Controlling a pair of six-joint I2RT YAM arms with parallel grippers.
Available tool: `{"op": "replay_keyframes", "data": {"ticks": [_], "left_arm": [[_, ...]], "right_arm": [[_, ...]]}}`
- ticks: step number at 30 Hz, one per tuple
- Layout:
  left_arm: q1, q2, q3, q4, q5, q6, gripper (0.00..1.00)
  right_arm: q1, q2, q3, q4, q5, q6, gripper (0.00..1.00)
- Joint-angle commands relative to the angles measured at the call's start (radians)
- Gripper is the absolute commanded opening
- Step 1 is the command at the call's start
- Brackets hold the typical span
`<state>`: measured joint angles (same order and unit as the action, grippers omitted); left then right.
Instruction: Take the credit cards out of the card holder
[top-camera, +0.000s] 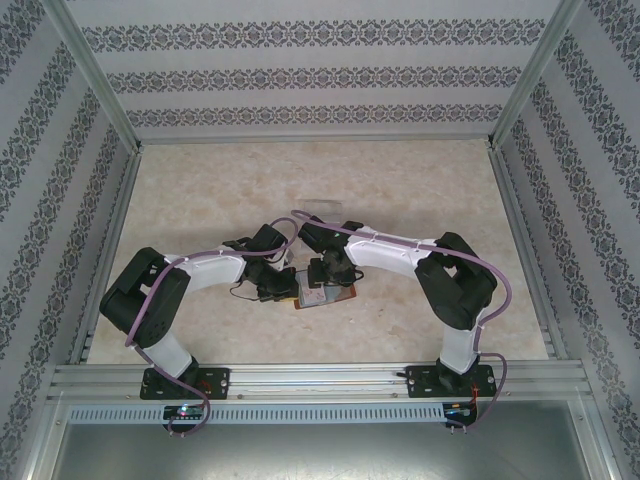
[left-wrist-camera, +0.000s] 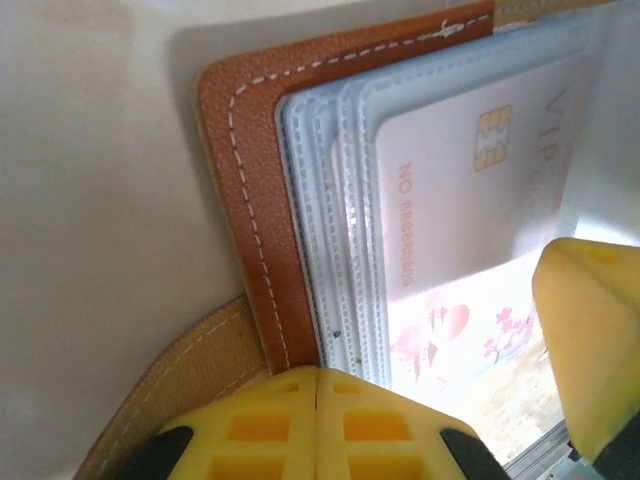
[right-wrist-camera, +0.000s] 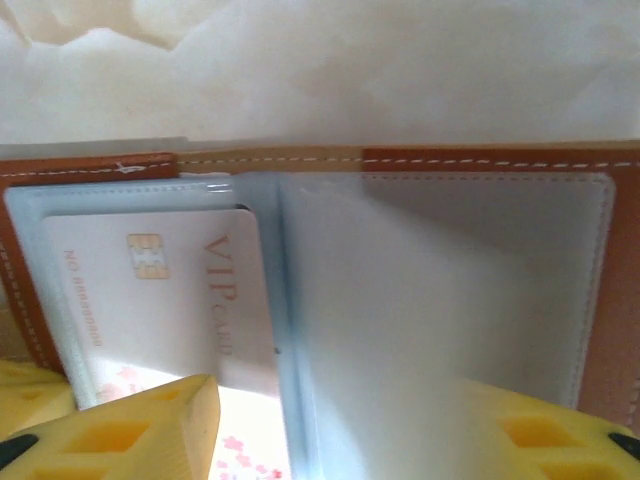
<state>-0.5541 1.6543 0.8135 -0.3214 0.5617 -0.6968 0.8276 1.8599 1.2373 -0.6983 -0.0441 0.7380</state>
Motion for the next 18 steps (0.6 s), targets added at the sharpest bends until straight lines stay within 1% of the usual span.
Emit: {"op": "replay_keyframes", "data": {"ticks": [1, 3, 6, 11, 18], "left_arm": [[0.015, -0.008, -0.016, -0.025, -0.025, 0.0, 0.06], [0.016, -0.012, -0.013, -0.032, -0.037, 0.004, 0.06], [0.016, -0.018, 0.0, -0.056, -0.061, 0.015, 0.06], [0.017, -0.022, 0.021, -0.073, -0.056, 0.022, 0.06], [0.016, -0.03, 0.032, -0.088, -0.058, 0.027, 0.06]], "right_arm": [[0.015, -0.034, 0.022, -0.065, 0.079, -0.026, 0.56], [0.015, -0.045, 0.024, -0.079, 0.095, -0.035, 0.54], [0.013, -0.051, 0.022, -0.093, 0.108, -0.042, 0.53], [0.01, -0.045, 0.013, -0.11, 0.132, -0.052, 0.56], [0.0, -0.044, -0.016, -0.1, 0.132, -0.058, 0.59]]}}
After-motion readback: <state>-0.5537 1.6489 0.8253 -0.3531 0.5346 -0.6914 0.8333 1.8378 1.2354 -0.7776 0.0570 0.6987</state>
